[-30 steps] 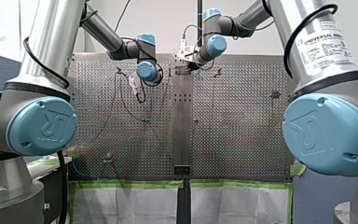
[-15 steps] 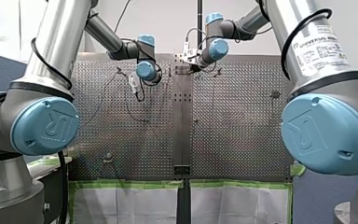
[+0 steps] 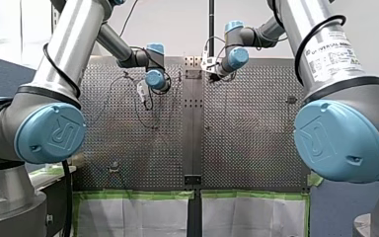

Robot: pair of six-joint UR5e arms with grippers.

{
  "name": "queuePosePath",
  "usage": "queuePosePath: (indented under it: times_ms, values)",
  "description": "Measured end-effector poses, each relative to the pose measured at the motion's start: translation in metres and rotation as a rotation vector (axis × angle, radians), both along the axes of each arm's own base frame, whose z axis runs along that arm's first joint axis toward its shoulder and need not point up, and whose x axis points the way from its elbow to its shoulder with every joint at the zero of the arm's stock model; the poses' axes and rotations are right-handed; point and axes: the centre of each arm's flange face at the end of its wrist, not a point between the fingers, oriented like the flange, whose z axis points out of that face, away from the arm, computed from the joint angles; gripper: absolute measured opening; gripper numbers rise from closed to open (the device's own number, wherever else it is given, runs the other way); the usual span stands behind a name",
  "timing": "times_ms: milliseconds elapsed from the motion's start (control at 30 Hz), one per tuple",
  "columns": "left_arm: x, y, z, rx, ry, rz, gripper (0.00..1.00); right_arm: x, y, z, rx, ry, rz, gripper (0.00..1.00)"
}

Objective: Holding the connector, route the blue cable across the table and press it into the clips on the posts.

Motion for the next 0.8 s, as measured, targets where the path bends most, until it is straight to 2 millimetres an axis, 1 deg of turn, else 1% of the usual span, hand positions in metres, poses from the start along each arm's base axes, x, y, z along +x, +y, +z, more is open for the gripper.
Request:
queuePosePath:
  times_ms: [67, 100, 133, 167, 200, 233, 267, 333, 367, 533, 667, 800]
  values:
    - [0.0, 0.001, 0.0, 0.0, 0.003, 0.002, 0.18, -0.004, -0.004, 0.0, -0.001, -0.001, -0.004, 0.0]
    - [0.0, 0.001, -0.001, 0.001, 0.007, 0.003, 0.18, -0.005, -0.006, 0.0, -0.001, -0.001, -0.006, 0.0]
    - [0.0, 0.001, -0.001, 0.002, 0.011, 0.005, 0.35, -0.007, -0.007, 0.0, -0.001, -0.001, -0.008, 0.0]
    - [-0.001, 0.002, -0.001, 0.003, 0.016, 0.006, 0.46, -0.008, -0.009, 0.0, -0.002, -0.001, -0.011, 0.0]
    - [-0.002, 0.002, -0.002, 0.004, 0.023, 0.009, 0.46, -0.009, -0.01, 0.0, -0.002, -0.001, -0.012, 0.0]
    - [-0.002, 0.002, -0.003, 0.005, 0.029, 0.01, 0.57, -0.01, -0.011, 0.0, -0.002, 0.0, -0.013, 0.0]
    - [-0.003, 0.002, -0.003, 0.006, 0.035, 0.01, 0.75, -0.011, -0.012, 0.0, -0.002, 0.001, -0.013, 0.0]
    - [-0.005, 0.001, -0.005, 0.01, 0.05, 0.009, 0.75, -0.013, -0.013, 0.0, -0.003, 0.002, -0.014, 0.0]
    - [-0.007, 0.001, -0.005, 0.012, 0.057, 0.009, 1.0, -0.013, -0.014, 0.0, -0.003, 0.002, -0.015, 0.0]
    - [-0.015, -0.002, -0.005, 0.03, 0.094, 0.003, 1.0, -0.014, -0.015, 0.0, -0.004, 0.003, -0.015, 0.0]
    - [-0.026, -0.004, 0.004, 0.038, 0.11, -0.004, 1.0, -0.014, -0.014, 0.0, -0.004, 0.004, -0.014, 0.0]
    - [-0.043, -0.003, 0.014, 0.044, 0.131, -0.013, 1.0, -0.014, -0.014, 0.0, -0.004, 0.005, -0.014, 0.0]
